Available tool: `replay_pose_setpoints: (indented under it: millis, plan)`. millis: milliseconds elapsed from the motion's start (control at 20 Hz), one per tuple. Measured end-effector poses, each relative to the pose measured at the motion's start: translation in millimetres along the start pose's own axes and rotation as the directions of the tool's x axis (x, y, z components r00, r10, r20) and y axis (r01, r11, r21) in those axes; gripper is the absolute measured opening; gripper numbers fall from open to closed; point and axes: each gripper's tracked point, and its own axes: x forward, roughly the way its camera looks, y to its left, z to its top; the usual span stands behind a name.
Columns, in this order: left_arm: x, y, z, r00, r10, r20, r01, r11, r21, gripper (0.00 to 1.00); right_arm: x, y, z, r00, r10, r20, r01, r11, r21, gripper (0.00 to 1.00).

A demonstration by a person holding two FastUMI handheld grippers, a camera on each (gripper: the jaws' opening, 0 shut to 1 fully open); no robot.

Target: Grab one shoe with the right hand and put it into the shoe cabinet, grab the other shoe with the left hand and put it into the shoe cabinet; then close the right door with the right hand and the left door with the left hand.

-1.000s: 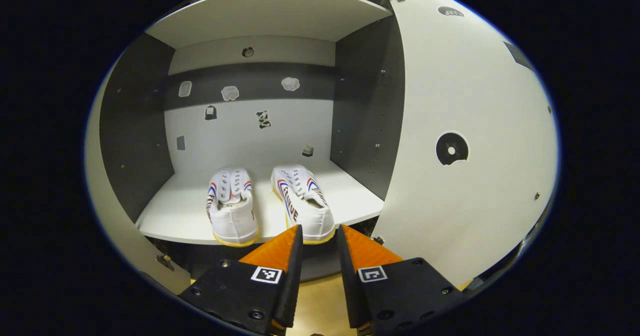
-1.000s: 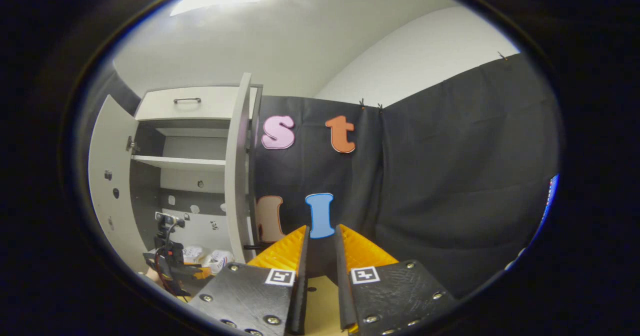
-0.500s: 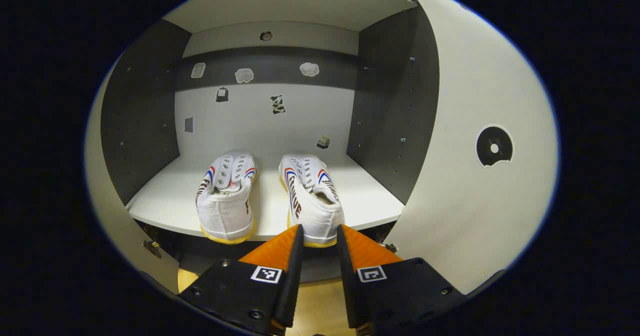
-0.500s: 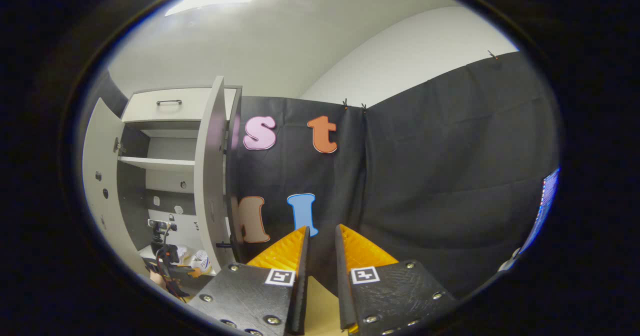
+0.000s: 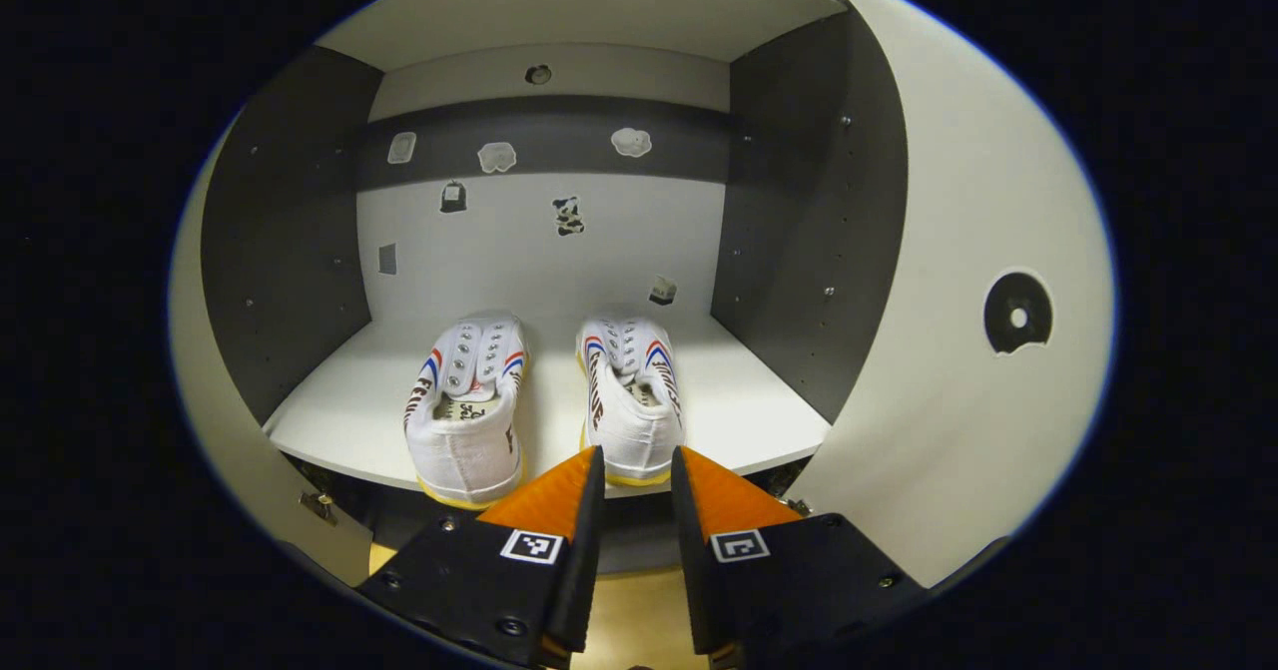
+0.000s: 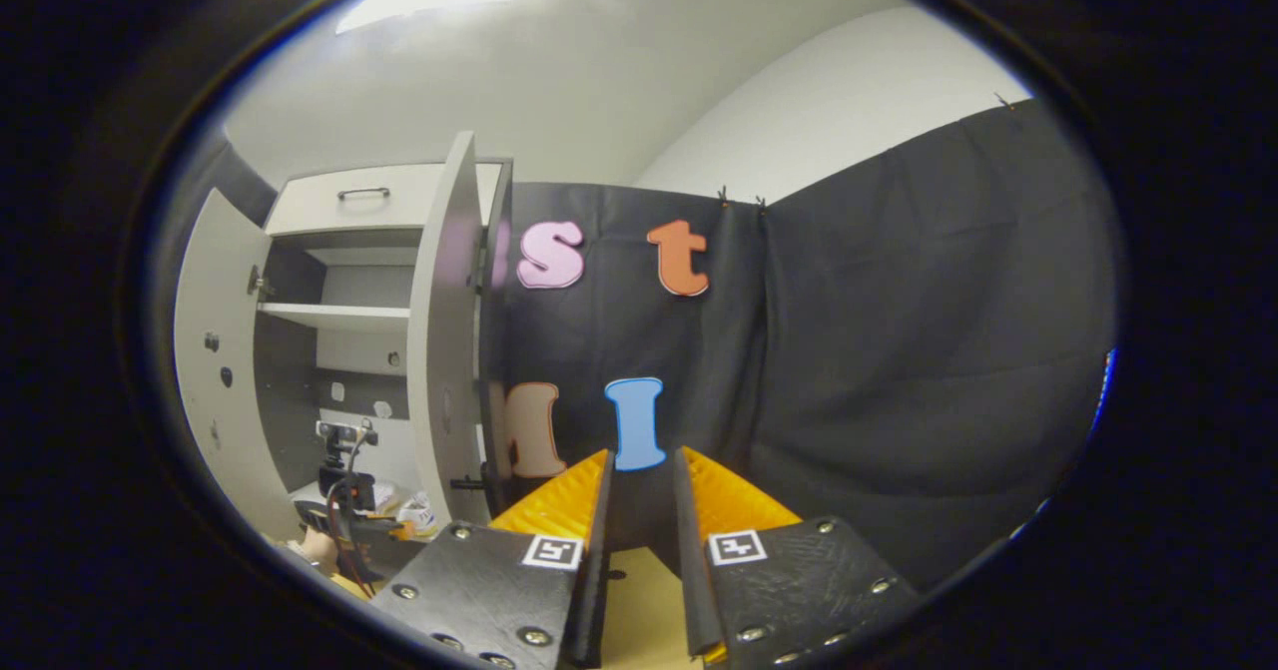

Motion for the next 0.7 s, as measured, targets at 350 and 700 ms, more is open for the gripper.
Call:
replay_pose_setpoints:
  millis: [350,700]
  plan:
    - [-92.8,1.5,53.2,0.988,0.012,0.157,-0.009,1.000,-0.015,0.40,15.2,25.0,-28.0,0.991,0.118,-0.057,-0.117,0.993,0.027,0.67]
    - [-174.3,38.4,84.1,0.959,0.127,0.254,-0.126,0.992,-0.020,0.93,29.2,65.5,-68.8,0.956,0.260,-0.138,-0.254,0.965,0.059,0.99]
